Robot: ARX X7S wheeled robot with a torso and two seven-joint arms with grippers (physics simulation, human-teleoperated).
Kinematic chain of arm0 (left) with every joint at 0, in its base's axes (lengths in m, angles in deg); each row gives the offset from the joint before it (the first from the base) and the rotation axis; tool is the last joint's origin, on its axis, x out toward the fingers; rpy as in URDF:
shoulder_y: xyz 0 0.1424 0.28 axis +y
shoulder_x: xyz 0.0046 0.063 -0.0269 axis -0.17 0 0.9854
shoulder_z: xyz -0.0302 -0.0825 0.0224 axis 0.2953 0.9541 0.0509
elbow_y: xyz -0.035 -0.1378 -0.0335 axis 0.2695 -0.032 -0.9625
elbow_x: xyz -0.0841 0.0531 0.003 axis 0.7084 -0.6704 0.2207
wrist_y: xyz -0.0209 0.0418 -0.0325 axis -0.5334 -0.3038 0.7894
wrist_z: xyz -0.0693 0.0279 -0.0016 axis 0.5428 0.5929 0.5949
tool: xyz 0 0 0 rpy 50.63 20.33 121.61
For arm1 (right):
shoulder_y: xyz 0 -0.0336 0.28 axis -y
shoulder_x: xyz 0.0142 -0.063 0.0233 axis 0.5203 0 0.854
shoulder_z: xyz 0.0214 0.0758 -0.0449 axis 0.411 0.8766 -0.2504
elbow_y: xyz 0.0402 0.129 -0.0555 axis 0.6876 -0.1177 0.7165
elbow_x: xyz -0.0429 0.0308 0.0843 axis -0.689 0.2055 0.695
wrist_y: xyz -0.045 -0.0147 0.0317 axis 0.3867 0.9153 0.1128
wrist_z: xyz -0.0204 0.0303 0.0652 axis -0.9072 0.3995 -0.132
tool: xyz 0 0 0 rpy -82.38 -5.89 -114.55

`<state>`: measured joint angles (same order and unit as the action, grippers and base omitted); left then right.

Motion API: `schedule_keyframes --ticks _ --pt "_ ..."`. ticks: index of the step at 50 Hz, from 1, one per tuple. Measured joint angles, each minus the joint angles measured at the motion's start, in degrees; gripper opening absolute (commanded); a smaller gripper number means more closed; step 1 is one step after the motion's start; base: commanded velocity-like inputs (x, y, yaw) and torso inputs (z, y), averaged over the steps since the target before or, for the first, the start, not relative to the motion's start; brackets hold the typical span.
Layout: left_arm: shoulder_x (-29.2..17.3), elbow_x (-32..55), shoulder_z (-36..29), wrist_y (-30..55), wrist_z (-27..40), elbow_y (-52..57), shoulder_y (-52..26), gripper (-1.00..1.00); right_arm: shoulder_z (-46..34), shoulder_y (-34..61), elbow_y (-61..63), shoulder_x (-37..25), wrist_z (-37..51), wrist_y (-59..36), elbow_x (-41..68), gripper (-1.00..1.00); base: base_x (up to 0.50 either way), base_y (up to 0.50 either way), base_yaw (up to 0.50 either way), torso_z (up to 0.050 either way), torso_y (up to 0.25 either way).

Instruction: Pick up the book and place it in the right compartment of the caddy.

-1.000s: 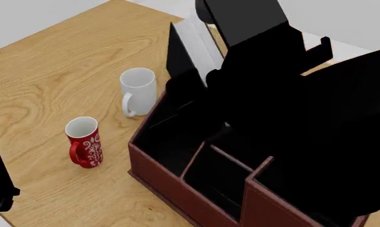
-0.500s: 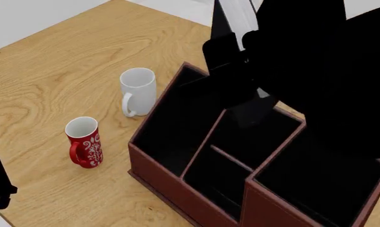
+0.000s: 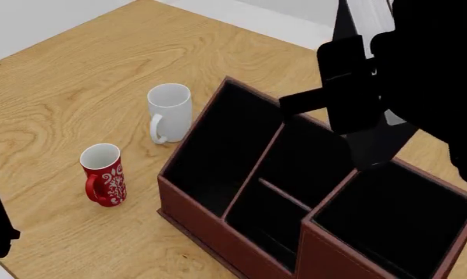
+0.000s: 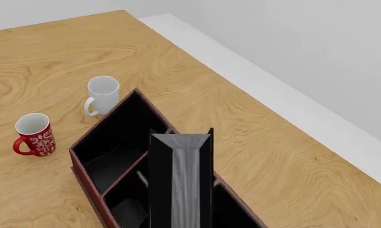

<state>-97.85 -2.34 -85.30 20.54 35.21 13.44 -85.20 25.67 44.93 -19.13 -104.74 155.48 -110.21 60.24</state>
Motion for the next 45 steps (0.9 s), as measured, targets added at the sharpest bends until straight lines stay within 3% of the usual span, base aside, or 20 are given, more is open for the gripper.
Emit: schedule_keyframes --ticks 22,45 --pt "0.03 1.95 0.8 -0.2 -0.41 -2.67 -1.31 1.0 -5.8 3.0 0.13 -5.66 5.99 2.98 7.26 -1.0 0.0 0.0 0.0 0.0 0.001" --pt "-0.07 2.53 0.79 -0.3 -0.36 -3.86 -1.88 1.0 -10.51 2.31 -2.89 -5.87 4.83 3.23 7.34 -1.0 0.0 0.0 0.0 0.0 0.001"
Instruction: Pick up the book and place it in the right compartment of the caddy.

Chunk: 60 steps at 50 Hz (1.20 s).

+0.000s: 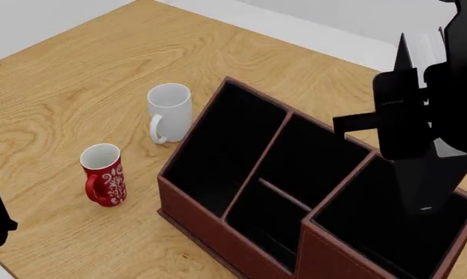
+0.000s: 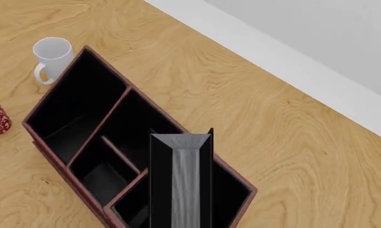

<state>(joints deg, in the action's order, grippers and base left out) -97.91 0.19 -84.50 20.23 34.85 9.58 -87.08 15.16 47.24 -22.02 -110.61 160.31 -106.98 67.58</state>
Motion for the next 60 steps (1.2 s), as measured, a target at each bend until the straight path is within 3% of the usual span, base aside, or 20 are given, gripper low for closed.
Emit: schedule_keyframes --ticks 60 --pt "-0.44 -0.42 -1.22 -0.7 0.36 -0.25 0.23 1.0 -3.28 -8.61 2.08 -0.26 -6.61 3.04 -5.26 -1.0 0.0 0.0 0.0 0.0 0.001"
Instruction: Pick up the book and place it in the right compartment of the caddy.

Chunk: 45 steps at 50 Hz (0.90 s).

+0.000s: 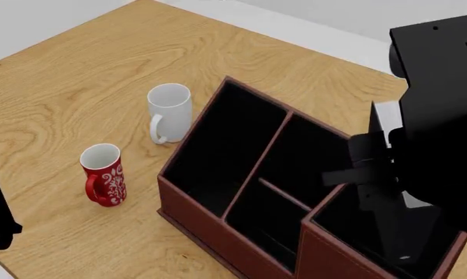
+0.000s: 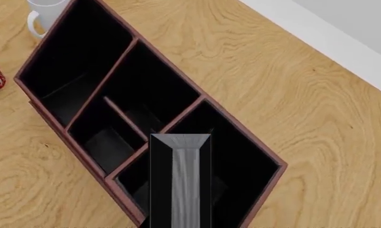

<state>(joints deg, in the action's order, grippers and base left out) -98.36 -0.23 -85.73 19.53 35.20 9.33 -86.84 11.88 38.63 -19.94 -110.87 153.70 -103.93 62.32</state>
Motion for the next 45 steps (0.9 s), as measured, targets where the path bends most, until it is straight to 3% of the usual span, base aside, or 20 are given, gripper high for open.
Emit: schedule_keyframes --ticks 45 --pt "-0.08 -1.36 -1.37 -1.28 -0.08 -1.48 0.12 1.0 0.62 -4.93 -1.21 0.08 -10.22 0.29 -13.1 -1.0 0.0 0.0 0.0 0.0 0.001"
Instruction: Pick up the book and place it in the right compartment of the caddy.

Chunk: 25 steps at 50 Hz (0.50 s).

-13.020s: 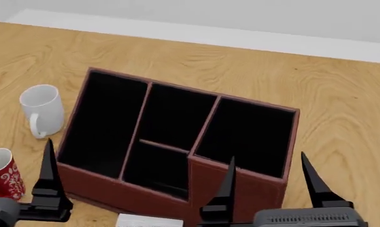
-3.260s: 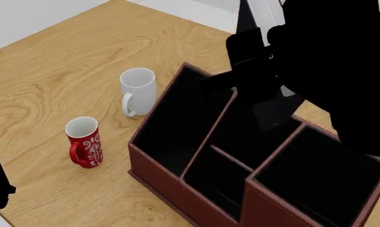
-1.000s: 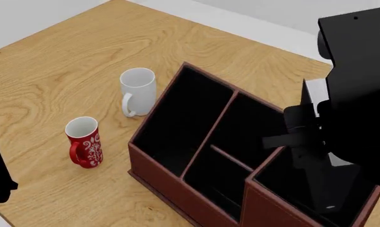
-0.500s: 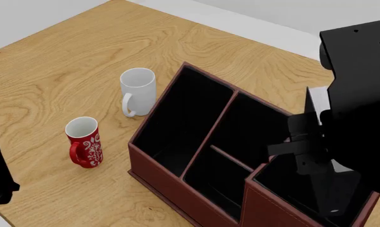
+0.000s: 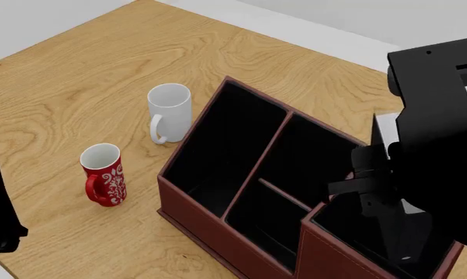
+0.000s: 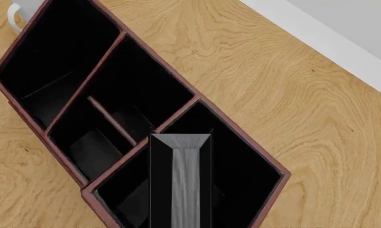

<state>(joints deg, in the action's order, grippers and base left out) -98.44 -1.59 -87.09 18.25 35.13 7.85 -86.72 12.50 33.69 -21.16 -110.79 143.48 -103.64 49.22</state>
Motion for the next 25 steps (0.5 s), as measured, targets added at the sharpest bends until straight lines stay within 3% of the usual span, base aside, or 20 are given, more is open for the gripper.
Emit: schedule_keyframes --ticks 25 --pt "0.06 -0.92 -1.02 -0.36 0.08 -1.19 -0.42 1.0 -1.09 -3.1 -2.35 0.32 -6.05 0.67 -7.27 -1.0 0.0 0.0 0.0 0.0 0.001"
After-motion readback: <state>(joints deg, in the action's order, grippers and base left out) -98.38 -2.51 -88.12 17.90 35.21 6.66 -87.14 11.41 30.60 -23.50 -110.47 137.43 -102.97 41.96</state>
